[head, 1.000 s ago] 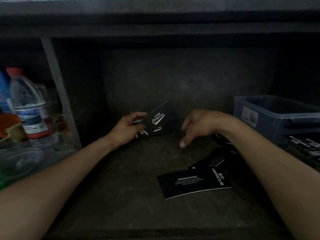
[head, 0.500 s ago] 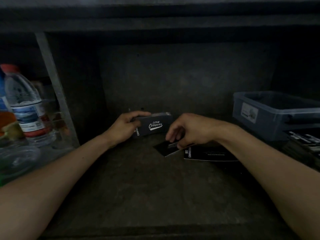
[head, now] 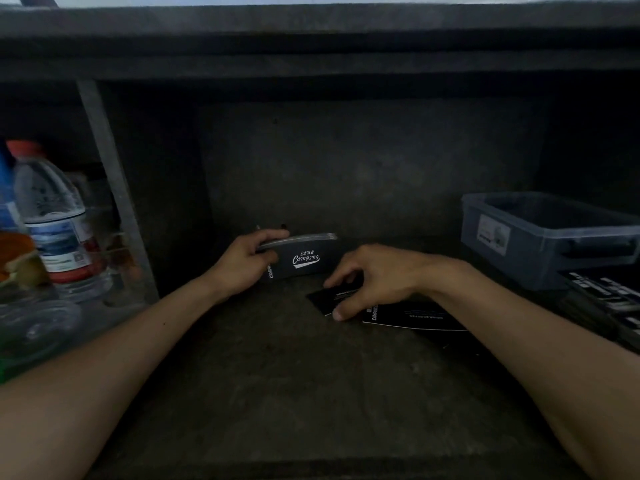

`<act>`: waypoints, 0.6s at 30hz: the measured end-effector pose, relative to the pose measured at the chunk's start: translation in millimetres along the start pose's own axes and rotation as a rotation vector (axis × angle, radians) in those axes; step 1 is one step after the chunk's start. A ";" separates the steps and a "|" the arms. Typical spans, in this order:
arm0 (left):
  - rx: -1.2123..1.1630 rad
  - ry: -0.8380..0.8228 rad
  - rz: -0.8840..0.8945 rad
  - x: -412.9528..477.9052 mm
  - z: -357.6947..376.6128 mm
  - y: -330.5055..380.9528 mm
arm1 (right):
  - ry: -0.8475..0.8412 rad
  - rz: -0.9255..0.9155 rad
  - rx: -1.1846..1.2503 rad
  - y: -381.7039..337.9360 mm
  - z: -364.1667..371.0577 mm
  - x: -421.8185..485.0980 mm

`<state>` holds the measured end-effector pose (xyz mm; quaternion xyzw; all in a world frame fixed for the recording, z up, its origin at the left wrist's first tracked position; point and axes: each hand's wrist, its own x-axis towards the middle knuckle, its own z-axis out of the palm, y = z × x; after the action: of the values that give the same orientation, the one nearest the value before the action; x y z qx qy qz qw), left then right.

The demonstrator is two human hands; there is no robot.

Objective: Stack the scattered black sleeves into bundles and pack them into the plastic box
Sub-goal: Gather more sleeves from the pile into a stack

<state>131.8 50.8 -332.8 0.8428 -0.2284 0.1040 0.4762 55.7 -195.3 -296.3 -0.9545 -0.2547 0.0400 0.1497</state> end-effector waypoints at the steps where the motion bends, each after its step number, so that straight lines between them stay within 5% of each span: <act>1: -0.003 0.004 -0.001 0.1 0.6 0.2 | -0.012 0.011 0.009 -0.8 -0.2 -0.4; 8: -0.023 0.014 -0.013 -1.1 1.7 1.5 | -0.015 -0.053 0.069 -5.1 4.2 4.1; 18: -0.045 0.001 -0.011 -1.2 -0.4 -0.4 | 0.330 -0.280 -0.539 -20.1 9.8 4.7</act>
<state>130.9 51.6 -333.3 0.8332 -0.2257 0.0967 0.4956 48.7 -173.8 -299.4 -0.9092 -0.3570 -0.2046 -0.0645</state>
